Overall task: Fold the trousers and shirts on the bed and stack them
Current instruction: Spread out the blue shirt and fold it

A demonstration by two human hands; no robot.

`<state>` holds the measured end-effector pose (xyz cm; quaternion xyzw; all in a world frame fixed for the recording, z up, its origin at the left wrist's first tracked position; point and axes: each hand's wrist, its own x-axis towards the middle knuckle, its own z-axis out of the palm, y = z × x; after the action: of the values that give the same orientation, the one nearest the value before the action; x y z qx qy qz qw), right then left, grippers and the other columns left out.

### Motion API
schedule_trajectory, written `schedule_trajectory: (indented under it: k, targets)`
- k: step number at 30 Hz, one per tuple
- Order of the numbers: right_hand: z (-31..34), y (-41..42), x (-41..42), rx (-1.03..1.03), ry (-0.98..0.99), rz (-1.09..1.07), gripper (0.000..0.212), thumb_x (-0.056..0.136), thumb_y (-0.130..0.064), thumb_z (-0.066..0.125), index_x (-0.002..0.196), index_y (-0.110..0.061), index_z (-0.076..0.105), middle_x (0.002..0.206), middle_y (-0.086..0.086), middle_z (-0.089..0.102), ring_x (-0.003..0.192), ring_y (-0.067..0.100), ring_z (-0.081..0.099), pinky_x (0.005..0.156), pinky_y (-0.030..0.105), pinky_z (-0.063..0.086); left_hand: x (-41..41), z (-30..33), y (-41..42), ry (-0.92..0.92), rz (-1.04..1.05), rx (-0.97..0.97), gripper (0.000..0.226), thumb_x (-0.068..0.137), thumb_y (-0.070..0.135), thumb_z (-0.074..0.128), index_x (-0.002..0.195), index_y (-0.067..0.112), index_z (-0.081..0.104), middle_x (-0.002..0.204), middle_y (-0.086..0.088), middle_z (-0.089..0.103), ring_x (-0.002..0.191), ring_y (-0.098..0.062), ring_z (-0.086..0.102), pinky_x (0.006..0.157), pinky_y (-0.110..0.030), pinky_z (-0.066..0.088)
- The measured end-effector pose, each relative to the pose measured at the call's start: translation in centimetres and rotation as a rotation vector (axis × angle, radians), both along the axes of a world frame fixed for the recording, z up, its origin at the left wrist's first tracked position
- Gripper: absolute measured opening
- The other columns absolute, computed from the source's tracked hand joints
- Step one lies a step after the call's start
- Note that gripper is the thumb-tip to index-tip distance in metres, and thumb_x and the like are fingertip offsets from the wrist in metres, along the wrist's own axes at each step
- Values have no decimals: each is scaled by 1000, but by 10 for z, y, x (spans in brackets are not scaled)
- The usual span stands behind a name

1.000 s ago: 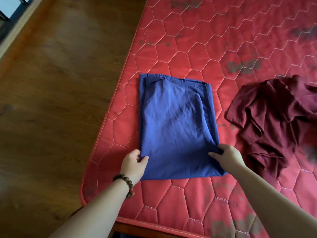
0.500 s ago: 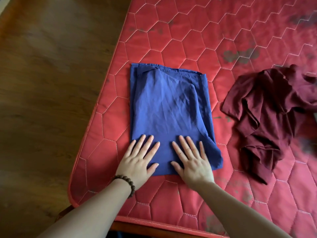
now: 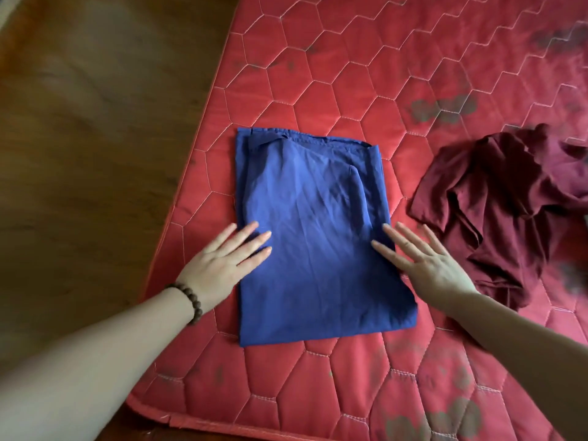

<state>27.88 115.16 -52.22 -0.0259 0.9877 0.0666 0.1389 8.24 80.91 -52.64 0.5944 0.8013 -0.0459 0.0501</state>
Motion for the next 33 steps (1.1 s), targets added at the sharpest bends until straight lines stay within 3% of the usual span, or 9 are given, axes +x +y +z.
schedule_trajectory:
  k: [4, 7, 10, 14, 17, 21, 24, 27, 33]
  targets:
    - [5, -18, -20, -38, -148, 300, 93, 59, -3, 66, 145, -26, 42, 154, 3, 31, 140, 28, 32, 109, 58, 30, -4, 3, 10, -97, -174, -43, 70, 68, -6, 28, 128, 10, 61, 136, -10, 56, 127, -26, 52, 102, -48, 45]
    - [7, -21, -15, -245, -263, 249, 83, 73, -4, 52, 148, -31, 30, 157, -12, 18, 147, 18, 7, 120, 44, 5, -7, 5, 5, -367, -113, -26, 70, 70, -9, 45, 135, 13, 53, 146, -3, 42, 138, -19, 36, 117, -39, 26]
    - [15, -19, -19, -793, -256, -159, 62, 79, 2, 42, 132, -27, 54, 140, -10, 51, 135, 1, 36, 117, 22, 14, -14, 11, 10, -854, 305, 49, 62, 75, -14, 44, 126, 16, 63, 134, 4, 55, 128, -6, 45, 112, -20, 29]
    - [11, -21, -55, -1235, 12, -935, 14, 88, 0, 63, 85, -13, 62, 70, -5, 63, 58, -9, 58, 61, 18, 50, -47, 15, 44, -1194, 933, 408, 16, 90, 9, 58, 83, -1, 68, 84, -8, 64, 77, -13, 52, 66, -24, 42]
    - [-2, -32, -77, -1535, 77, -1422, 19, 89, -30, 66, 90, -11, 69, 83, -1, 75, 76, 10, 70, 71, 26, 55, -55, 6, 55, -1249, 1200, 474, 26, 88, 27, 67, 88, 2, 72, 94, -17, 72, 86, -24, 66, 78, -38, 48]
    - [-16, -38, -70, -1218, 109, -1322, 21, 87, -30, 68, 95, -11, 70, 80, -8, 73, 78, 11, 67, 75, 29, 54, -42, -3, 49, -1095, 1130, 435, 18, 93, 21, 61, 101, 10, 72, 96, -2, 74, 96, -18, 68, 89, -34, 53]
    - [-15, -44, -62, -1044, 229, -1222, 17, 90, -24, 64, 73, -20, 61, 56, -21, 62, 55, -4, 55, 53, 18, 43, -35, 3, 47, -988, 1079, 500, 23, 97, 27, 53, 99, 10, 69, 86, 4, 71, 82, -7, 64, 67, -9, 44]
    - [-12, -51, -62, -991, 332, -1259, 24, 90, -24, 63, 68, -21, 54, 57, -13, 58, 55, 6, 52, 51, 27, 39, -33, 3, 53, -868, 1128, 543, 35, 99, 28, 48, 89, -3, 60, 83, -20, 64, 74, -29, 57, 62, -26, 39]
    - [-6, -70, -65, -776, 403, -1385, 23, 87, -32, 66, 89, -11, 55, 80, 2, 60, 80, 28, 56, 61, 28, 37, -19, 7, 70, -509, 1323, 380, 30, 94, 29, 53, 81, 2, 51, 80, -16, 59, 82, -39, 58, 61, -37, 37]
